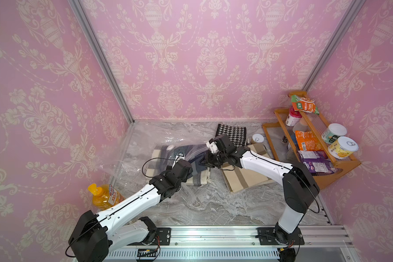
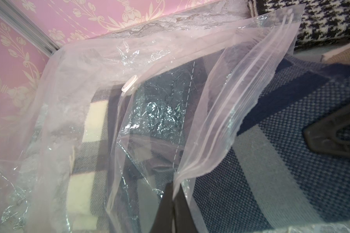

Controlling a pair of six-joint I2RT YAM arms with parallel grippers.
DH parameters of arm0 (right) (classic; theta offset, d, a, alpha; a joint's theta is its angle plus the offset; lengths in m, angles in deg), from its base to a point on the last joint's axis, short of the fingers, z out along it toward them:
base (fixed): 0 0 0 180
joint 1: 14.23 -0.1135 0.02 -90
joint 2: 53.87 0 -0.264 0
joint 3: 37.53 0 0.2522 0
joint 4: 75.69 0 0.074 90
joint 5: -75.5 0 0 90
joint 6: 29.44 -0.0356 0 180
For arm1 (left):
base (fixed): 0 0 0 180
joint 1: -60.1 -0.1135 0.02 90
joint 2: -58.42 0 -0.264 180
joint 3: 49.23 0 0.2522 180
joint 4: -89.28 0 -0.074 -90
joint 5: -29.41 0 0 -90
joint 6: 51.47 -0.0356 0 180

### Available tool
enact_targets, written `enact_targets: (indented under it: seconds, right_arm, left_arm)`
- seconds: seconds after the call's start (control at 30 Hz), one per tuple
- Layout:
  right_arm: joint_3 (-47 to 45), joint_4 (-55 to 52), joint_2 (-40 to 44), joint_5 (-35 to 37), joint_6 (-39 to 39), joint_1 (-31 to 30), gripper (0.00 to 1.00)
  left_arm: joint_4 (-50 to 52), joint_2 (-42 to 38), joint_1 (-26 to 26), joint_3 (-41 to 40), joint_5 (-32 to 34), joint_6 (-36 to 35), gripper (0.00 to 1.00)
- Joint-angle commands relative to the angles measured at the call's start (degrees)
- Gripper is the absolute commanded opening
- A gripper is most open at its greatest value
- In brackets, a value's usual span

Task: Take the scarf out of the vacuum bag
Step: Take out the scarf from the vacuum bag.

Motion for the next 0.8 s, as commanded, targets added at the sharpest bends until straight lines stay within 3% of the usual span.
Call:
enact_targets:
  seconds: [0.0, 0.43, 0.77]
  right_arm:
    - [1.07, -3.37, 3.52, -3.55, 3.27, 0.16, 0.00]
    - [2.24, -16.72, 8.01, -4.03, 13.94, 4.89, 0.00]
    - [1.17, -19.54, 13.66, -3.05, 16.00, 8.85, 0.00]
  left_arm:
    - [2.26, 2.45, 0.35, 2.77, 1.67, -0.46, 0.00]
    - [3.14, 9.93, 0.30, 8.22, 2.66, -0.19, 0.00]
    - [3.67, 12.24, 0.31, 9.68, 3.02, 0.53, 0.00]
